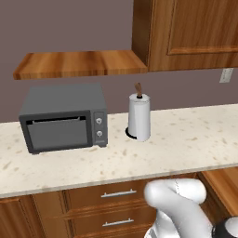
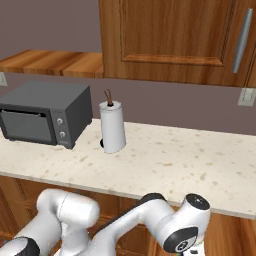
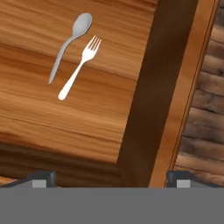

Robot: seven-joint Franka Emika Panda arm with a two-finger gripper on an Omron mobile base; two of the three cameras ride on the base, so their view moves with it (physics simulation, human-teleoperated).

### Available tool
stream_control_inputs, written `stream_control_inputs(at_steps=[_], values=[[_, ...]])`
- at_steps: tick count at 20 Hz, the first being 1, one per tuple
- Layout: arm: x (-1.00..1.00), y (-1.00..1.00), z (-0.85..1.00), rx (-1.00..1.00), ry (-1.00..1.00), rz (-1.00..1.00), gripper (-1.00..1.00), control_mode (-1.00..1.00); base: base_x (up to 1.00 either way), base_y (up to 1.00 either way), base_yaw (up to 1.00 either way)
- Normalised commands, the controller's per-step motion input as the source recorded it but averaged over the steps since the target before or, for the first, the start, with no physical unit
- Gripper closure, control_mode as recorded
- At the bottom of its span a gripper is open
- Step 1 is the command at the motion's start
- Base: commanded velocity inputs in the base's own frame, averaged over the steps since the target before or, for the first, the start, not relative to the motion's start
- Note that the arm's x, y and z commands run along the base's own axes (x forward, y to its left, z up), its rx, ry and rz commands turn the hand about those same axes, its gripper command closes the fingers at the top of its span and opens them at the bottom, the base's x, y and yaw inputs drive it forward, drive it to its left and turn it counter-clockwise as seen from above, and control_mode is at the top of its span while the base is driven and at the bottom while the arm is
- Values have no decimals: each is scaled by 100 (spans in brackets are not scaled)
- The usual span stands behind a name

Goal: Organize the utensils by type. Pick up the wooden spoons from the counter and place them in the open cabinet. Then pick up the metallic utensils from the counter and place them in the open drawer.

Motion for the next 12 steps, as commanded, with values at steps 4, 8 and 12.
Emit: stream_control_inputs(at_steps=[4,8,12], values=[[6,79,65,-6,-5,32,-100,-100,0,0,0],[17,77,62,-2,0,34,-100,-100,0,0,0],[29,75,58,-2,0,35,-100,-100,0,0,0]])
